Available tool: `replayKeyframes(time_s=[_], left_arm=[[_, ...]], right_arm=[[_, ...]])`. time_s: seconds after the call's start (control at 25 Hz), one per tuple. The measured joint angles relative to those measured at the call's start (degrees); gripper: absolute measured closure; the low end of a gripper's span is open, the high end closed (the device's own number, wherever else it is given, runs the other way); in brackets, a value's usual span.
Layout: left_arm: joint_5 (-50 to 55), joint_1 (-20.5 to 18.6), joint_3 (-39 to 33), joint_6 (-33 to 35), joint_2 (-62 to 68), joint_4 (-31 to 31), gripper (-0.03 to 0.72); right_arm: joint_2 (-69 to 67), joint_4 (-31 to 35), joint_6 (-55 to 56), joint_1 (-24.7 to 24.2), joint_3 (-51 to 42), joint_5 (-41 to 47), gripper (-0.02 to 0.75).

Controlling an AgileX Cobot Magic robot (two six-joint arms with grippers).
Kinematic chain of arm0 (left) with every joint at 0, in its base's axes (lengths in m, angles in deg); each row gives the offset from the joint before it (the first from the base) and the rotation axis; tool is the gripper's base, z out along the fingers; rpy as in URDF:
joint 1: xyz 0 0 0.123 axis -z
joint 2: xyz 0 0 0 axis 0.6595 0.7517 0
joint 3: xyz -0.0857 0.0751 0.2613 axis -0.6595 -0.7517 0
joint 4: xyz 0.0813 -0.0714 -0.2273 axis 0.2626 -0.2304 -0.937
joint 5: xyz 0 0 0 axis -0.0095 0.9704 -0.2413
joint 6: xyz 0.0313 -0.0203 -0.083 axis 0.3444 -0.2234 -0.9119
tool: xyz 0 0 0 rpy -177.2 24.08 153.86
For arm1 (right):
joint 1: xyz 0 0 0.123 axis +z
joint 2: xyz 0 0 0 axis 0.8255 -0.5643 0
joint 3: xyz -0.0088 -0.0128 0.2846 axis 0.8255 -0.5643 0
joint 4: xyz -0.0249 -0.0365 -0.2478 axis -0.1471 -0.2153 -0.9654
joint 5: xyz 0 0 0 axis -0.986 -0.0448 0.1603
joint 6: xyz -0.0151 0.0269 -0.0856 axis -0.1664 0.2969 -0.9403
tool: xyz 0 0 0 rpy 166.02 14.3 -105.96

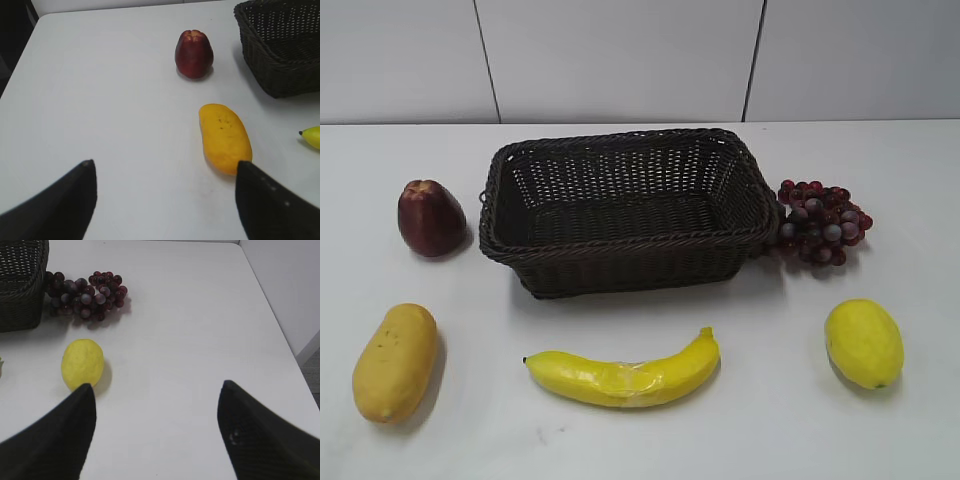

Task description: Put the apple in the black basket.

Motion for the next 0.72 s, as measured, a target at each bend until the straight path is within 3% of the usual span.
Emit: replayKeyframes(time_s=[0.72], left_arm=[[-0.46, 0.0, 0.13, 0.0, 0.0, -0.07, 0.049]], right_arm=[[0.0, 0.0, 0.0, 0.0, 0.0, 0.0, 0.167]])
